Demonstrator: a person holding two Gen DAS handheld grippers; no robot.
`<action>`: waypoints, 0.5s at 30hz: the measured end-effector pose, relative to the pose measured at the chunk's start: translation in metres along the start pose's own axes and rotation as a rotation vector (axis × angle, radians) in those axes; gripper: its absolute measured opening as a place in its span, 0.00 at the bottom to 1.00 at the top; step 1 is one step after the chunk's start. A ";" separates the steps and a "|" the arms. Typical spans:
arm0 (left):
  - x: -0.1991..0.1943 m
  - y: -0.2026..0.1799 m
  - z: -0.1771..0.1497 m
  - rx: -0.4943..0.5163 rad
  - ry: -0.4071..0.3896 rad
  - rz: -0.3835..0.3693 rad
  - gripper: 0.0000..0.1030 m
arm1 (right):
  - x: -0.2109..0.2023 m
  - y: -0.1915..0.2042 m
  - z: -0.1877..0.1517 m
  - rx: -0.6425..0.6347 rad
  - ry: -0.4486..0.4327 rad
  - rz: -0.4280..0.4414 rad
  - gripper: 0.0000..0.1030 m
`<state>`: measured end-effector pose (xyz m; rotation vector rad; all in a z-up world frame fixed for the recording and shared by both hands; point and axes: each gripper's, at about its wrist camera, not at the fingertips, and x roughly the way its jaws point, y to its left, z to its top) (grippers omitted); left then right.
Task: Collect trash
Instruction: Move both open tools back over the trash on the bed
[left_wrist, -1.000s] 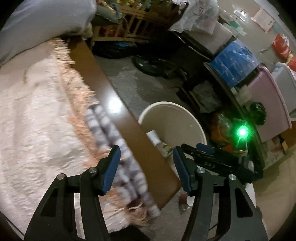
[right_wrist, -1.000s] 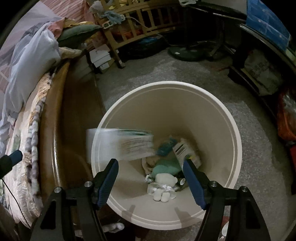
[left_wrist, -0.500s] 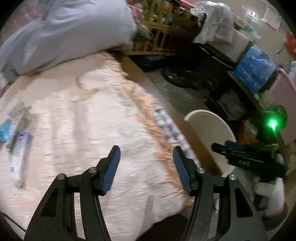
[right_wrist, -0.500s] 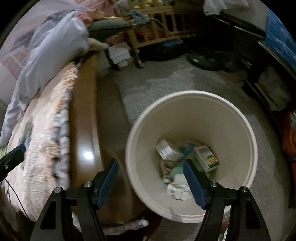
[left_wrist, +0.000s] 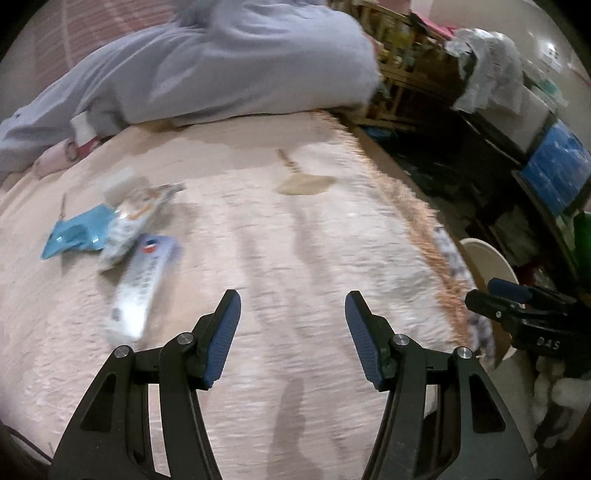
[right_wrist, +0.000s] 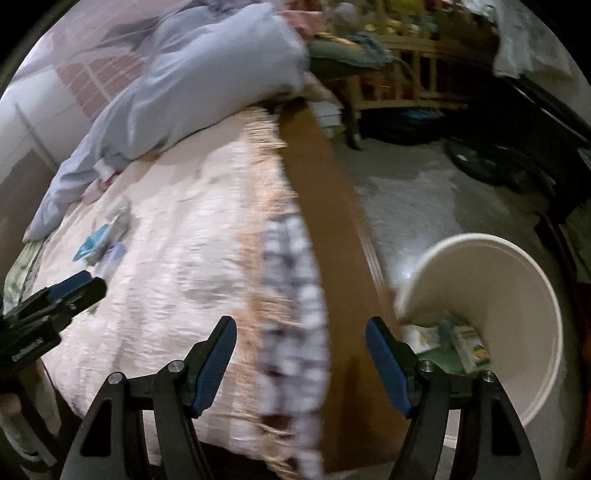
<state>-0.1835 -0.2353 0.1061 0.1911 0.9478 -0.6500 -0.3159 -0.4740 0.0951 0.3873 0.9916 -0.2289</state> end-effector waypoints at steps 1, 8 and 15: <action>-0.001 0.008 -0.001 -0.012 -0.001 0.010 0.56 | 0.002 0.006 0.001 -0.010 0.003 0.008 0.68; -0.007 0.063 -0.011 -0.074 -0.003 0.093 0.56 | 0.026 0.062 0.013 -0.098 0.042 0.062 0.68; -0.009 0.122 -0.024 -0.152 0.014 0.161 0.56 | 0.056 0.117 0.018 -0.173 0.090 0.118 0.68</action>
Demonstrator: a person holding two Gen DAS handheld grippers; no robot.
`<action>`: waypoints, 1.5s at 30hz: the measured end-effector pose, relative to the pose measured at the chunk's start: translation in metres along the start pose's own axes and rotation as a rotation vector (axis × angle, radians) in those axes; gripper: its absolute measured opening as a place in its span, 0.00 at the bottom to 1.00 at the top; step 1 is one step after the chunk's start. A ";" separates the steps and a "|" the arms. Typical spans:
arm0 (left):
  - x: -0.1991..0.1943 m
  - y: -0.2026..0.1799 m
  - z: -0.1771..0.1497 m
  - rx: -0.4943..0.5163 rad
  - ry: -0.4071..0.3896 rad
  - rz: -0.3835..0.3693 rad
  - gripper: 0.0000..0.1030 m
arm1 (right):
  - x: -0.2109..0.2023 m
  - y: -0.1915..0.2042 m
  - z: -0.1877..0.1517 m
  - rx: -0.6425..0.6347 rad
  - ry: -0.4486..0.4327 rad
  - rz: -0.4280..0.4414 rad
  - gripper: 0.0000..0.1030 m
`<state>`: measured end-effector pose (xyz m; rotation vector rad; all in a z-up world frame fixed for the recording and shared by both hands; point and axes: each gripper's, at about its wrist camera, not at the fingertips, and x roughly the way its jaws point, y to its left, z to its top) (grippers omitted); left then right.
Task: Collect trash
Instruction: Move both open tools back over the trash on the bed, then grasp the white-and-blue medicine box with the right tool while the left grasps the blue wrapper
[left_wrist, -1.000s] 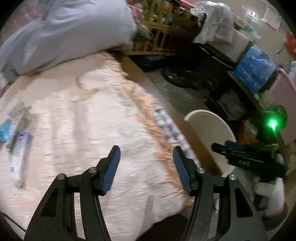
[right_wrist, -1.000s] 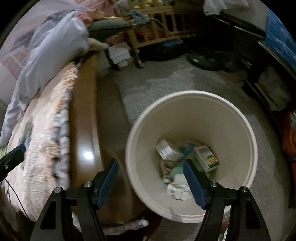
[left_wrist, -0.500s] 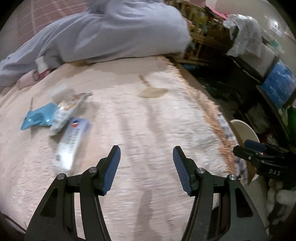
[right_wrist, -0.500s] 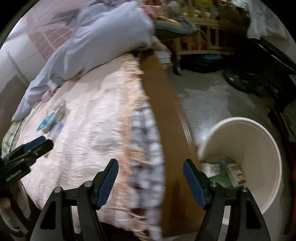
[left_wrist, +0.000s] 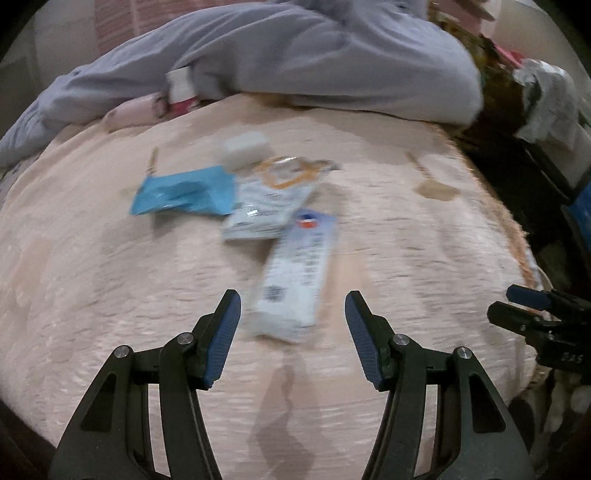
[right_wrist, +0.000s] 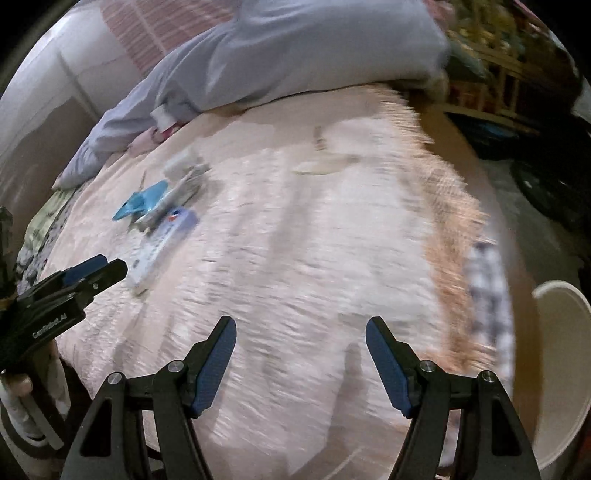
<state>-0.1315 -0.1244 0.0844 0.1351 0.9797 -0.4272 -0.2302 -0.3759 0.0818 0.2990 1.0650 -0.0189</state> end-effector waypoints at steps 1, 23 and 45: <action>0.001 0.010 -0.001 -0.012 0.003 0.010 0.56 | 0.006 0.008 0.003 -0.008 0.008 0.010 0.68; 0.038 0.160 0.069 -0.245 -0.035 0.110 0.56 | 0.139 0.155 0.078 -0.137 0.075 0.064 0.73; 0.106 0.179 0.079 -0.097 0.175 0.030 0.56 | 0.098 0.077 0.069 -0.182 0.055 0.014 0.59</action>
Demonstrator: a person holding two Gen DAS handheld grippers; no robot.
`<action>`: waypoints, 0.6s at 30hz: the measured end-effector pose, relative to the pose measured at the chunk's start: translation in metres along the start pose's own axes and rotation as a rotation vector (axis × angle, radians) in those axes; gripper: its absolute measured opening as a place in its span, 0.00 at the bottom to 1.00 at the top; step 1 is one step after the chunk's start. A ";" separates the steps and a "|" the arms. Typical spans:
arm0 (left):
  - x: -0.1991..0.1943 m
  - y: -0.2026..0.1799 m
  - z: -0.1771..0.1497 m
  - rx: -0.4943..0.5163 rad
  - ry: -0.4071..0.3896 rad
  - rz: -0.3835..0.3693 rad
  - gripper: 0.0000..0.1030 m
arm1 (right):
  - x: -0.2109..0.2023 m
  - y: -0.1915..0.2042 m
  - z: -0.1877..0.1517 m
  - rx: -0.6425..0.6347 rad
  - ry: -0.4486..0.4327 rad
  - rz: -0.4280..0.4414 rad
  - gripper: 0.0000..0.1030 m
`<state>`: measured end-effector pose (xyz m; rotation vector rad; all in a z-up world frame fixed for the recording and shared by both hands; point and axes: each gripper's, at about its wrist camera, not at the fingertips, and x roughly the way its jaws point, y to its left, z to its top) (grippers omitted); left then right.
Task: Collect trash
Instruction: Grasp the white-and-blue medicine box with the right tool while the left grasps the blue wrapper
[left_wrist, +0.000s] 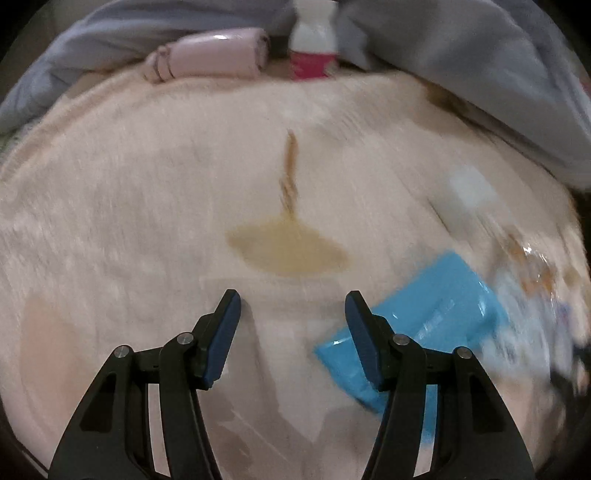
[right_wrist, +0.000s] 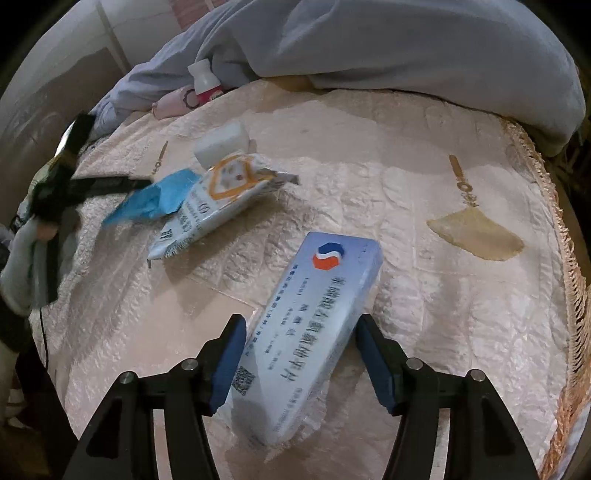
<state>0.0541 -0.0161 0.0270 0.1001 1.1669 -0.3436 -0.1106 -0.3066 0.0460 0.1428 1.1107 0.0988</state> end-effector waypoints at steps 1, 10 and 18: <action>-0.007 -0.001 -0.013 0.011 0.013 -0.027 0.56 | 0.000 0.001 -0.001 -0.005 0.002 -0.002 0.59; -0.058 -0.002 -0.046 -0.046 -0.028 -0.257 0.56 | -0.003 0.004 -0.006 0.008 0.009 0.011 0.71; -0.028 -0.050 -0.020 -0.028 -0.010 -0.274 0.58 | -0.003 0.007 -0.008 0.010 0.002 0.010 0.74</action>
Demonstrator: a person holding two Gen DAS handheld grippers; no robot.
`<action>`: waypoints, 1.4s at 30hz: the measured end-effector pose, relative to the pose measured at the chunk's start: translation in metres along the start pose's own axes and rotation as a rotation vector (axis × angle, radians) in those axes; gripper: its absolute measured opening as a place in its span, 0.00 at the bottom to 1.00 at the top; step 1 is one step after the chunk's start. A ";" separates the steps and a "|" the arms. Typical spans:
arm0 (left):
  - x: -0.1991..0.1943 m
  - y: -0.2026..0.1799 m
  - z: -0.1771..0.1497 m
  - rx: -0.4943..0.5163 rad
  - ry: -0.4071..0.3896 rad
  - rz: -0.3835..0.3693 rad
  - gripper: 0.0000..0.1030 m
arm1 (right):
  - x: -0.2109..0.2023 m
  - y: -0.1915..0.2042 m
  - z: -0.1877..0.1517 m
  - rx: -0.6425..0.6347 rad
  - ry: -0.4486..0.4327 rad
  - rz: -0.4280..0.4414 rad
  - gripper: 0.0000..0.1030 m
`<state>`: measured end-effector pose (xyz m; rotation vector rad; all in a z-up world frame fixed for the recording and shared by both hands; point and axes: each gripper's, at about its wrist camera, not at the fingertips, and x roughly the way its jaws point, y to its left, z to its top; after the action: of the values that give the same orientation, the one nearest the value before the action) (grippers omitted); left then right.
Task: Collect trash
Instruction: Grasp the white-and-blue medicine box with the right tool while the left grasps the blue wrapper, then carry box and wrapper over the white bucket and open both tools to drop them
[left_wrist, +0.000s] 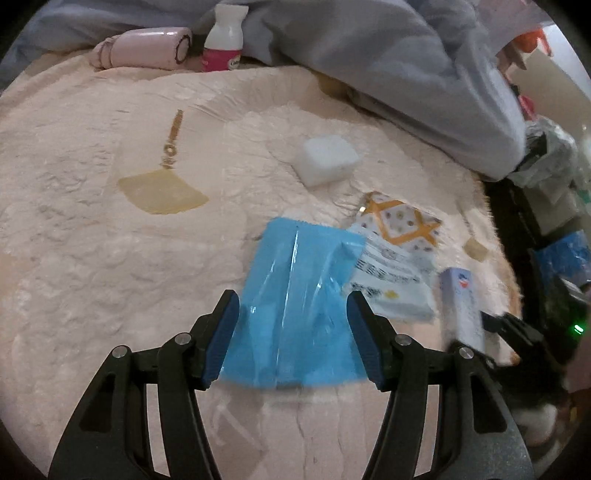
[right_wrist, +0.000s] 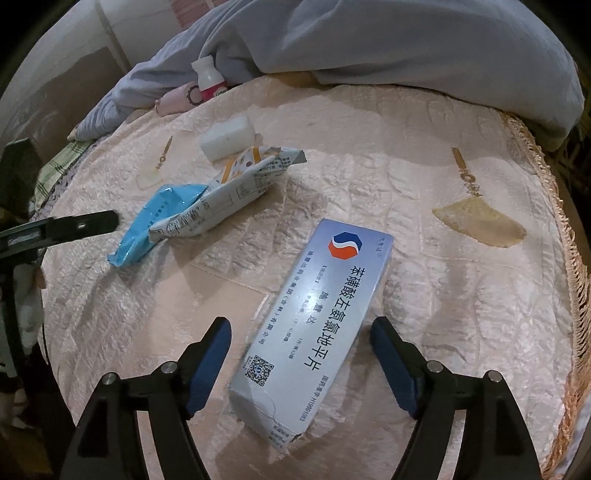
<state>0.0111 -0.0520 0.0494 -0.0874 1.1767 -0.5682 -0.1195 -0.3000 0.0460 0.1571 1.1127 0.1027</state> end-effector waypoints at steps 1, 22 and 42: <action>0.009 -0.002 0.001 0.009 0.009 0.016 0.58 | 0.000 0.000 0.000 0.000 -0.002 0.004 0.75; -0.051 -0.068 -0.058 0.048 -0.066 0.045 0.37 | -0.068 -0.009 -0.033 -0.003 -0.110 0.023 0.26; -0.057 -0.109 -0.080 0.104 -0.074 0.084 0.37 | -0.058 -0.025 -0.028 0.009 -0.073 -0.073 0.69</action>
<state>-0.1158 -0.1014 0.1045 0.0288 1.0723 -0.5468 -0.1699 -0.3315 0.0804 0.1271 1.0451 0.0262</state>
